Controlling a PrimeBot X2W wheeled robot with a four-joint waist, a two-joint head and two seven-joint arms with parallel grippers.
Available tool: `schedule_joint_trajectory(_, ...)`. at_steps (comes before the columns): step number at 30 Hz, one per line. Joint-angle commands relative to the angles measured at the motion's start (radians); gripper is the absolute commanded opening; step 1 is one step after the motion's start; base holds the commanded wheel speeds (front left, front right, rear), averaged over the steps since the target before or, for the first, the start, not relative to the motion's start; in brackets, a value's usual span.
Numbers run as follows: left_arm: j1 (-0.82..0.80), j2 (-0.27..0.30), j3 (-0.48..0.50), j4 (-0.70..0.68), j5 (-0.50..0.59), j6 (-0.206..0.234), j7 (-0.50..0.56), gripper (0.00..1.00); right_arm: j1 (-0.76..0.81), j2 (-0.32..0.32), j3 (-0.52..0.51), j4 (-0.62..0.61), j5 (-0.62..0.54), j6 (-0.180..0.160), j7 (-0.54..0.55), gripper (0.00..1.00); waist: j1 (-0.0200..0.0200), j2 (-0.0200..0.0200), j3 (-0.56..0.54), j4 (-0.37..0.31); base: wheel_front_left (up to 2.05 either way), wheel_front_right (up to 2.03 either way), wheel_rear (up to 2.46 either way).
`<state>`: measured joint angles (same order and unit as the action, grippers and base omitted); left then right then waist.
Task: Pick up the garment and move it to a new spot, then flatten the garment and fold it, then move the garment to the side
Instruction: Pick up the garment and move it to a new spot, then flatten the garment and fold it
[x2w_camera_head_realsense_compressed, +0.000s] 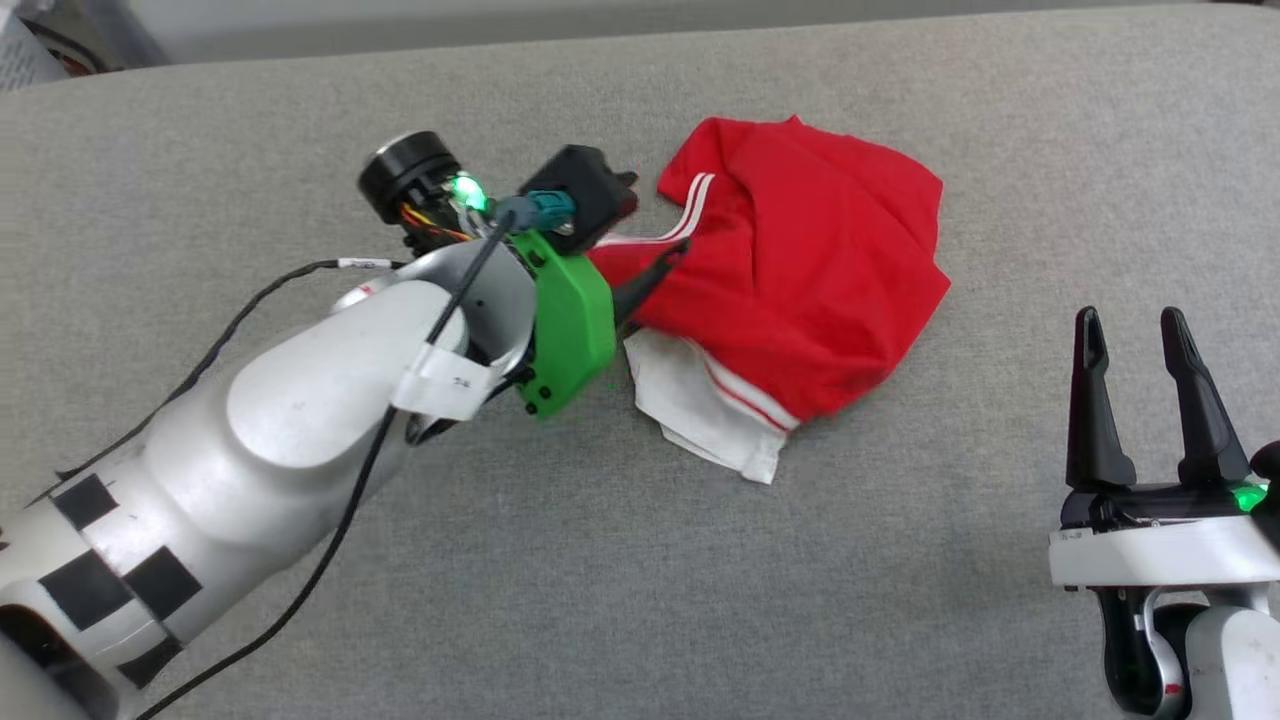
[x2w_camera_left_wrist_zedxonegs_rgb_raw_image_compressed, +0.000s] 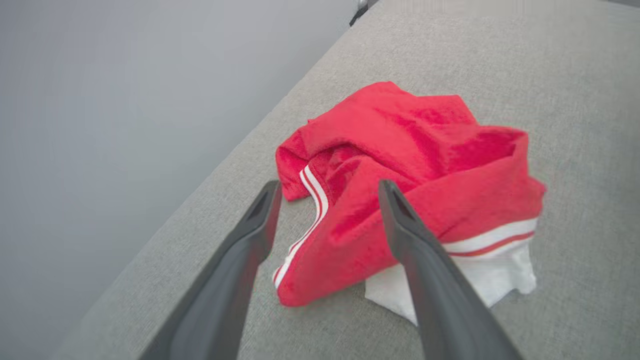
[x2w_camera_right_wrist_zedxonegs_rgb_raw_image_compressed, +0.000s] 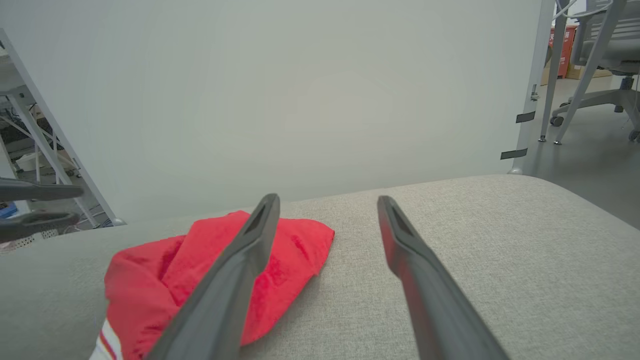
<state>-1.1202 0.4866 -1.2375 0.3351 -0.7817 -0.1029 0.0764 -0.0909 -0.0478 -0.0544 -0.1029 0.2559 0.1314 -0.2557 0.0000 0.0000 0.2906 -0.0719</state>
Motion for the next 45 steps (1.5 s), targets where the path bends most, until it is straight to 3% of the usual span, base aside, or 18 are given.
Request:
schedule_joint_trajectory(1,0.027,0.021,0.014,-0.008,0.003,0.023,-0.032,1.0,0.018,-0.002,-0.003,0.0,-0.01,-0.001,-0.006,1.0,0.0,0.0,-0.063,0.045,0.0,0.0,0.0)
schedule_joint_trajectory(10,0.213,0.094,0.126,-0.067,0.002,0.256,-0.288,1.0,0.075,-0.002,-0.019,0.001,-0.022,-0.001,-0.006,1.0,0.0,0.0,-0.137,0.103,0.0,0.0,0.0)
schedule_joint_trajectory(14,0.309,0.108,0.192,-0.09,0.02,0.36,-0.333,1.0,0.09,-0.002,-0.027,0.002,-0.032,-0.001,-0.006,1.0,0.0,0.0,-0.156,0.127,0.0,0.0,0.0)
schedule_joint_trajectory(18,0.421,0.108,0.315,-0.156,0.075,0.433,-0.337,1.0,0.098,-0.002,-0.038,-0.001,-0.046,-0.001,-0.006,1.0,0.0,0.0,-0.171,0.15,0.0,0.0,0.0)
schedule_joint_trajectory(23,0.597,0.092,0.496,-0.224,0.181,0.488,-0.338,1.0,0.109,-0.002,-0.04,-0.003,-0.069,-0.001,-0.006,1.0,0.0,0.0,-0.189,0.173,0.0,0.0,0.0)
schedule_joint_trajectory(29,0.801,0.025,0.688,-0.278,0.307,0.511,-0.338,1.0,0.125,-0.002,-0.019,-0.006,-0.11,-0.001,-0.006,1.0,0.0,0.0,-0.209,0.179,0.0,0.0,0.0)
schedule_joint_trajectory(34,0.947,-0.063,0.829,-0.312,0.39,0.487,-0.338,1.0,0.144,-0.002,-0.002,-0.001,-0.132,-0.001,-0.006,1.0,0.0,0.0,-0.227,0.175,0.0,0.0,0.0)
schedule_joint_trajectory(45,1.143,-0.226,0.989,-0.287,0.551,0.354,-0.338,1.0,0.192,-0.002,0.004,0.016,-0.145,-0.001,-0.006,1.0,0.0,0.0,-0.268,0.165,0.0,0.0,0.0)
